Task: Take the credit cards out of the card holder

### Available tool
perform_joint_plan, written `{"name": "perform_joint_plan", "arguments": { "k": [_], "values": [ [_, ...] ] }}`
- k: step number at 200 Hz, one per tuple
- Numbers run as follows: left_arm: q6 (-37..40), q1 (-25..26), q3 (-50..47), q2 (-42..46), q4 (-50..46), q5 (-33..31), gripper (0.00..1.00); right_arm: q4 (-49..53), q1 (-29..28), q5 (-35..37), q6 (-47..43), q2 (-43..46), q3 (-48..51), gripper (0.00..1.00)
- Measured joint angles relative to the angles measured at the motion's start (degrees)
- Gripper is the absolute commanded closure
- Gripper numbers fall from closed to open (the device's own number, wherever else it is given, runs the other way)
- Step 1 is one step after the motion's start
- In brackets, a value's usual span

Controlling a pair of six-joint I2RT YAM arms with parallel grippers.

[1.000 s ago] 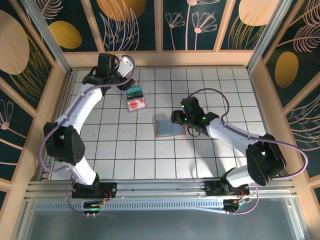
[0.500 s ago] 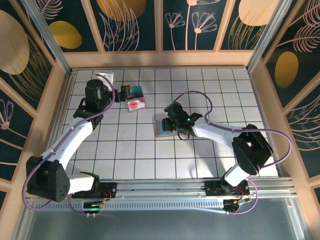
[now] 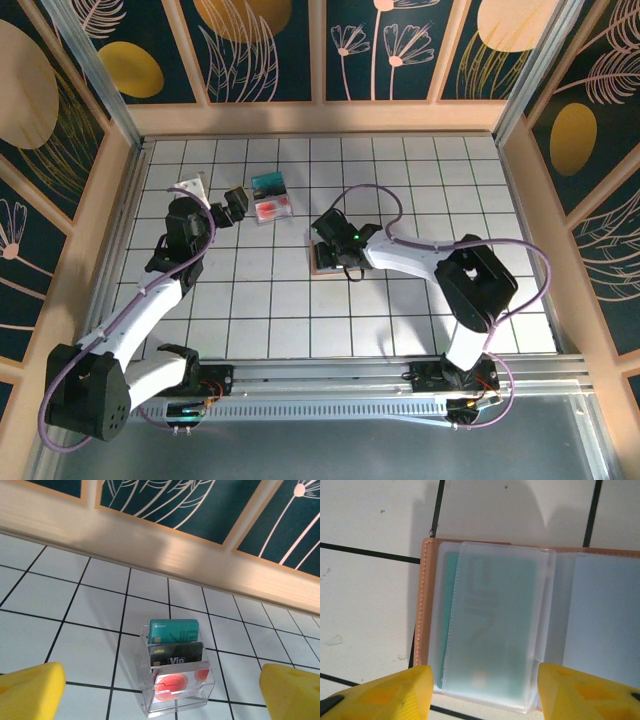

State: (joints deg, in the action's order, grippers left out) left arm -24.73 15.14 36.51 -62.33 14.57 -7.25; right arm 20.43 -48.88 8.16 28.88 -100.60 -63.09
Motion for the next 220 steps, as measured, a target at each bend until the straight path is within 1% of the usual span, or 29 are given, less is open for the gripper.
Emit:
{"name": "perform_joint_plan", "arguments": {
  "k": [39,69,89,105,163,177,187,207,220],
  "values": [
    [-3.56,0.0,-2.64,0.35,2.14,-1.07,0.01,0.48,-0.61,0.72,-0.13,-3.1,-1.66,0.39],
    [-4.85,0.0,-3.32,0.37,2.36,-1.66,0.01,0.79,-0.63,1.25,-0.15,-4.35,-1.7,0.43],
    [-5.38,0.0,-3.37,0.72,2.38,-2.05,0.01,0.81,-0.63,1.33,-0.61,-4.76,-1.7,0.5],
    [-5.57,0.0,-3.37,1.31,2.38,-2.25,0.01,0.76,-0.63,1.36,-1.18,-5.03,-1.7,0.6],
    [-4.94,0.44,-3.65,3.3,3.23,-2.58,0.01,-0.5,-0.61,-0.9,-3.23,-4.79,-1.18,0.79],
    [-3.98,2.01,-4.17,4.72,3.65,-4.22,0.01,-0.92,-0.61,-2.1,-4.37,-4.55,-0.92,0.82],
    [-2.75,4.24,-4.37,5.64,3.76,-6.4,0.01,-1.36,-0.63,-3.21,-5.07,-4.13,-0.37,0.83],
    [-1.18,9.66,-4.37,6.32,5.05,-10.27,0.01,-1.77,-0.63,-5.22,-7.15,-2.71,1.18,0.83],
    [-0.92,11.91,-4.37,6.29,5.44,-12.04,0.01,-1.73,-0.63,-6.14,-8.07,-1.99,1.88,0.81]
  ]
}}
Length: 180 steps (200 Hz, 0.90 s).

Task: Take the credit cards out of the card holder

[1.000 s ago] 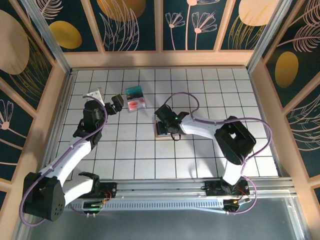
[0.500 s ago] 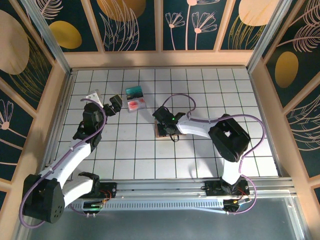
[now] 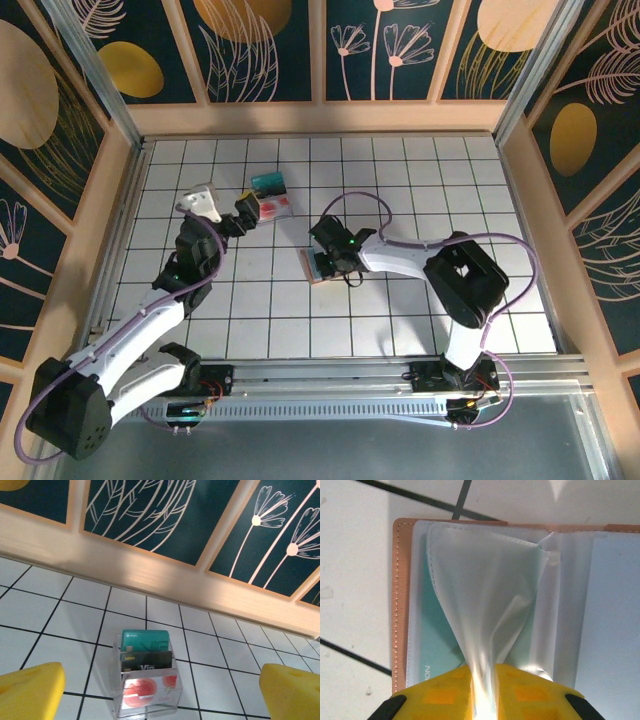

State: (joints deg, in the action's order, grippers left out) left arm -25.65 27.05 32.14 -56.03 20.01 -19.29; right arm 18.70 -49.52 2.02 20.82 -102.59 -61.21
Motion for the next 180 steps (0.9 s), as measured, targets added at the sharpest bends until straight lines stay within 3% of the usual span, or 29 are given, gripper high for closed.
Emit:
{"name": "perform_joint_plan", "arguments": {
  "k": [34,118,180],
  "values": [
    [0.02,1.27,-0.07,-1.86,0.72,-2.69,0.01,0.04,0.5,-0.39,-0.98,0.22,0.15,0.83],
    [-0.5,2.03,4.74,-10.54,-6.86,-1.46,0.01,-0.44,4.44,-0.83,2.49,0.22,0.11,0.82],
    [-1.42,11.04,6.25,-21.05,-10.93,-1.38,0.01,-0.9,5.62,-2.1,5.25,0.9,0.11,0.7]
  ]
}}
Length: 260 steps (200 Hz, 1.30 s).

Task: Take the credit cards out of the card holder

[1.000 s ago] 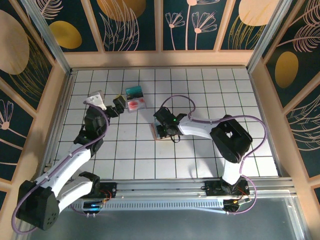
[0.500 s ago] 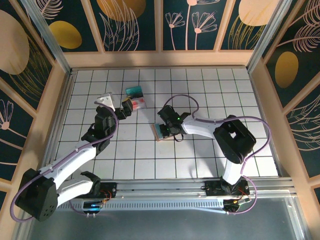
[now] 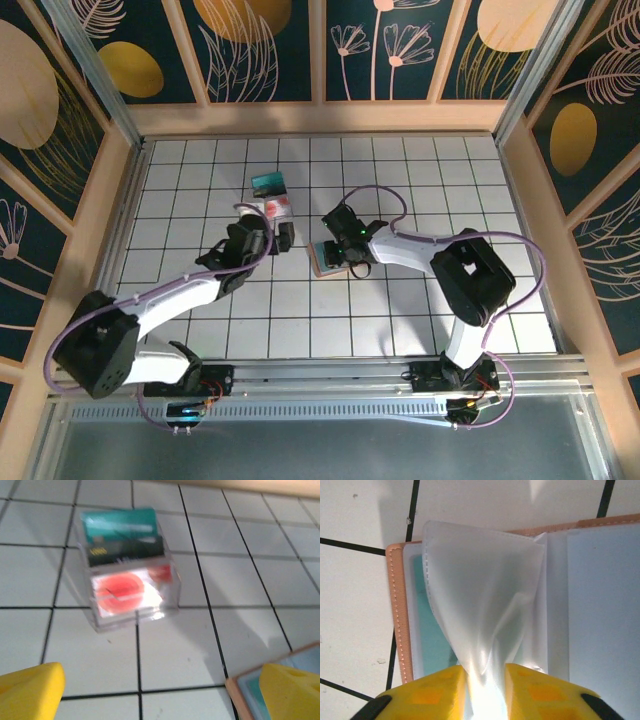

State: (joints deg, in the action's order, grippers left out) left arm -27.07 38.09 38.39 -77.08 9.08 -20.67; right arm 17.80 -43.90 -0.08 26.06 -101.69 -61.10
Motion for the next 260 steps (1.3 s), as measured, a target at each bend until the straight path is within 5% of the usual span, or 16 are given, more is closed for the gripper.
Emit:
{"name": "perform_joint_plan", "arguments": {
  "k": [88,260],
  "values": [
    [-6.67,3.87,1.79,-8.44,-0.37,-1.07,0.01,-0.04,0.81,4.74,2.62,4.87,1.51,0.68],
    [-4.04,9.09,10.49,-23.69,-3.82,-4.09,0.01,-2.43,11.3,5.03,3.04,7.82,9.03,0.69]
  ]
}}
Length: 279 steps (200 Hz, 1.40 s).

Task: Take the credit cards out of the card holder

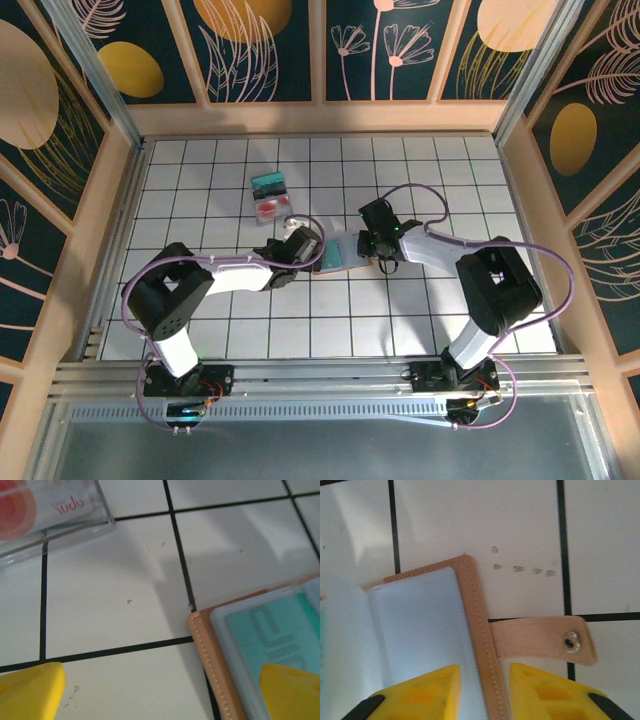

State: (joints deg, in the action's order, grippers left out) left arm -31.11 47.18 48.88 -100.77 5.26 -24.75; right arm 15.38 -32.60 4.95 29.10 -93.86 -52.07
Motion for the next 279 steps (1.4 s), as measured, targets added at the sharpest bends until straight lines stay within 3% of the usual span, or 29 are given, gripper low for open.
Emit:
{"name": "perform_joint_plan", "arguments": {
  "k": [73,127,194,279],
  "values": [
    [-0.02,0.0,0.15,-1.2,-1.14,-1.31,0.01,0.76,5.84,1.14,0.9,10.34,3.02,0.69],
    [-2.03,0.0,0.31,-1.42,-1.68,-1.29,0.01,0.5,5.68,-2.99,1.62,15.39,2.95,0.71],
    [-4.39,0.0,0.13,-1.42,-2.12,-1.29,0.01,-2.43,-1.36,-12.15,3.02,5.88,-2.08,0.73],
    [-4.79,0.0,-0.57,-1.42,-2.32,-1.49,0.01,-8.92,-1.36,-22.29,4.28,-4.59,-2.95,0.76]
  ]
}}
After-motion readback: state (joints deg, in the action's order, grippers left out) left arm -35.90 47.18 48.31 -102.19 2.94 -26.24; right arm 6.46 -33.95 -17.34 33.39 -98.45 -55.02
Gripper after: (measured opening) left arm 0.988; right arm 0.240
